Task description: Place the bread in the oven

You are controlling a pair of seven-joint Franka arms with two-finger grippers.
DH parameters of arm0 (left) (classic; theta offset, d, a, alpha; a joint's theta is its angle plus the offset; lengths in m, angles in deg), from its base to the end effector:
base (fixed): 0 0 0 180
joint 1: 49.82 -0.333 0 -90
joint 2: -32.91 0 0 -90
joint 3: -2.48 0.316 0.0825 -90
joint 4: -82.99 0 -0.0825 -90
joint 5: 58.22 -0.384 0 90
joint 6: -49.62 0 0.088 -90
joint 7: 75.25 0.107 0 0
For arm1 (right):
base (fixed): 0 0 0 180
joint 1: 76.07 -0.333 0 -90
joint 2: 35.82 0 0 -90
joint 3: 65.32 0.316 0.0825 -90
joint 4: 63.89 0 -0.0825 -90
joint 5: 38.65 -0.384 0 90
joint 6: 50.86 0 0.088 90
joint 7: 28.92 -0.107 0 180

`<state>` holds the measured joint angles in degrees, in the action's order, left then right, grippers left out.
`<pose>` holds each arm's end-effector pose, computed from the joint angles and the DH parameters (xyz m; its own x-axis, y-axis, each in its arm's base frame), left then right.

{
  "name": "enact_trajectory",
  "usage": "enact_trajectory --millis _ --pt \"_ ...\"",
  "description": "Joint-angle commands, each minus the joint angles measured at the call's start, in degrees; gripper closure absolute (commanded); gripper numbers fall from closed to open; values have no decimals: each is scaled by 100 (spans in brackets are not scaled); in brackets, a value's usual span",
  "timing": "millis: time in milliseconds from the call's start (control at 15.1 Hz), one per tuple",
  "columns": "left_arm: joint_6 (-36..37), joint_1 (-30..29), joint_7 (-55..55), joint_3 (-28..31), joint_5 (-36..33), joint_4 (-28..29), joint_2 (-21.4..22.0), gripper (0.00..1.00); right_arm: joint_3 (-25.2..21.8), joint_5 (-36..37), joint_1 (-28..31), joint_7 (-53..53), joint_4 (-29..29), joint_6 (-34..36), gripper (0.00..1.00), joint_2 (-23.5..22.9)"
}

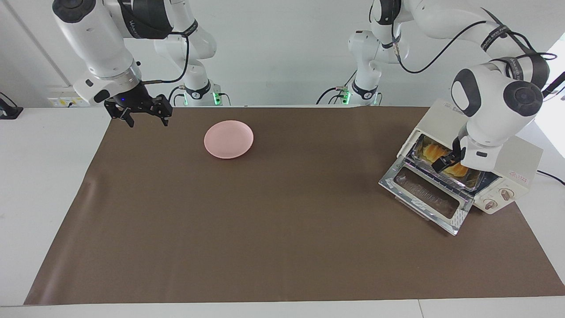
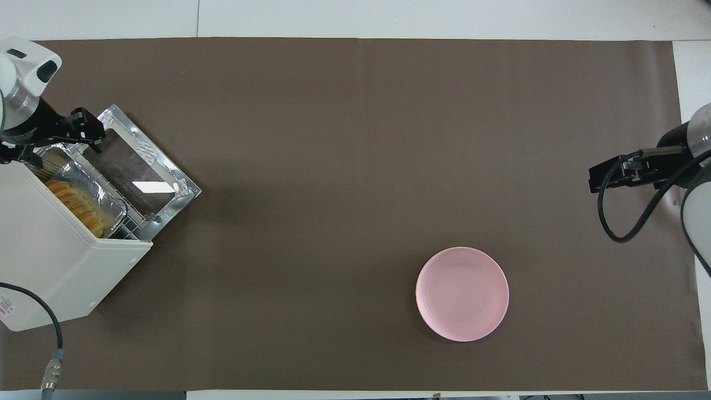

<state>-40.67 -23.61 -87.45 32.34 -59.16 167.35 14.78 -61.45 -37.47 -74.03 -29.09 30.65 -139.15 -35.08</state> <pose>0.6270 0.0011 0.5052 0.9527 0.2745 -0.1303 0.2453 -0.9479 -0.2030 0.5442 0.0154 0.5920 0.9950 0.0281 -0.0960 0.0303 -0.9993 0.0217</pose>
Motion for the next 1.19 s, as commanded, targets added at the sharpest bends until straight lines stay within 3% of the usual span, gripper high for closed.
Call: enact_trajectory --millis 0,199,331,530,927,1125 --pt "528 42 603 21 58 195 616 0 61 6 95 123 -40 83 0 23" --pt "906 86 947 -32 58 248 1047 0 61 6 95 123 -40 83 0 23" --pt "1222 -158 947 -452 58 257 1267 0 61 6 95 123 -40 83 0 23" --pt "1435 -1683 1165 -2003 67 746 1731 0 70 6 95 123 -40 83 0 23" --pt "1216 -1777 1176 -2106 67 1153 2146 0 61 6 95 123 -40 83 0 23" --pt "769 -1952 1202 -2168 67 1145 2112 0 61 6 95 123 -40 83 0 23"
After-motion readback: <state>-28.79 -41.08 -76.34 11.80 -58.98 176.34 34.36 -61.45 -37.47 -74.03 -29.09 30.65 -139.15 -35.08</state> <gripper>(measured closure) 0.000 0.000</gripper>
